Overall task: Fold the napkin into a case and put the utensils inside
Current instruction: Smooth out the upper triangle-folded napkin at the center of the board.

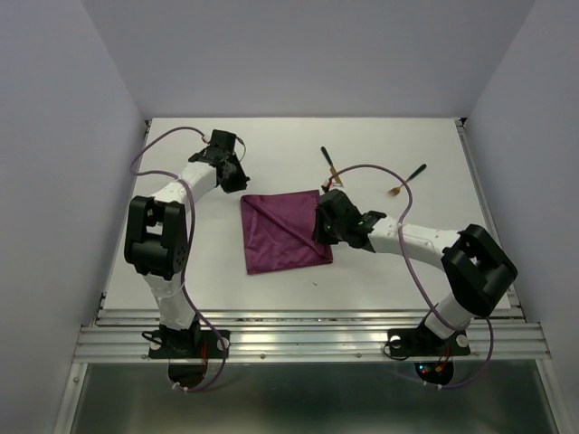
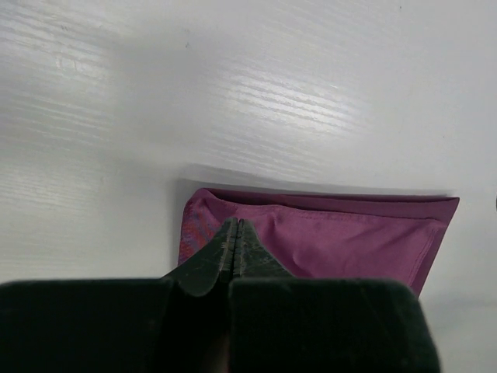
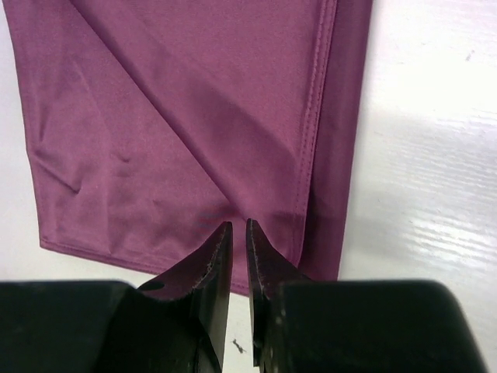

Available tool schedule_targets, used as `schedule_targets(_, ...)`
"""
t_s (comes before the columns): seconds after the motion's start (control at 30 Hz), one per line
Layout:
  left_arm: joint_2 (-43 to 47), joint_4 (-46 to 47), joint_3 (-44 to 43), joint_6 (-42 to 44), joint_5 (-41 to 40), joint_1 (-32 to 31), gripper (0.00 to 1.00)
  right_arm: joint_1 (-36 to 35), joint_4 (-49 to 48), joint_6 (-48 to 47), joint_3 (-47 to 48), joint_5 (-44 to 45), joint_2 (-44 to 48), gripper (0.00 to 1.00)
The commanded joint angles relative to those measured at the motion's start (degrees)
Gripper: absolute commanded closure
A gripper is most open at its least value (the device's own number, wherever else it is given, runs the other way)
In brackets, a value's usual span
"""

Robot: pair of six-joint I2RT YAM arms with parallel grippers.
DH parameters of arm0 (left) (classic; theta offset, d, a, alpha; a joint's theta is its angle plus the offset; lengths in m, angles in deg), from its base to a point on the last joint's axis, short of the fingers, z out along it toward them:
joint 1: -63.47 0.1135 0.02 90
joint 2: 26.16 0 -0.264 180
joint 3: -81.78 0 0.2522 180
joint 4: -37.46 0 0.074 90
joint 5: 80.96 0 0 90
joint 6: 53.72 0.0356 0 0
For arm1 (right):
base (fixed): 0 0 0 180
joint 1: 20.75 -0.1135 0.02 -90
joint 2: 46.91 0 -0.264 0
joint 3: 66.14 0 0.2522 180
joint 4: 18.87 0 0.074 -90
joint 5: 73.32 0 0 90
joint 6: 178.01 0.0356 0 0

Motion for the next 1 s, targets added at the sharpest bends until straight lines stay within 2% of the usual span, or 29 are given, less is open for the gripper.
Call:
schedule_targets(0.0,-0.96,0.5,-1.94,0.68,-1.8,-0.08,0.98,-0.4,-2.41,-1.44,4.5,-0.23,-3.62,0.82)
schedule_targets(0.17,-4.99,1.03,-3.08,0.42,-1.8,-0.08,0.98,-0.4,-2.85,-1.88,6.71,-0.67,-7.67,0.82)
schedule_targets(0.43,-6.24,0.06,-3.17,0.94,-3.72,-0.08,0.98,-0.4,-2.85,-1.18,4.87,-0.76,-11.19,0.82)
schedule_targets(0.57,-4.4,-0.82,-3.26,1.12,-4.79,-0.08,0.98,-0.4,-2.94,-0.22,3.11,-0.85,-7.69,0.82)
schedule_targets(0.7,-0.01,-1.43,-3.08,1.12,-4.53,-0.17,0.98,-0.4,-2.59,-0.13,1.44,2.48,-2.07,0.8)
schedule_targets(0.87,3.6,-1.43,-1.59,1.3,-4.44,-1.66,0.98,-0.4,0.13,-1.36,1.35,6.09,0.59,0.79)
schedule_targets(0.97,5.27,2.67,3.48,0.77,-3.39,-3.59,0.98,-0.4,1.89,-1.18,1.09,5.66,0.59,0.79)
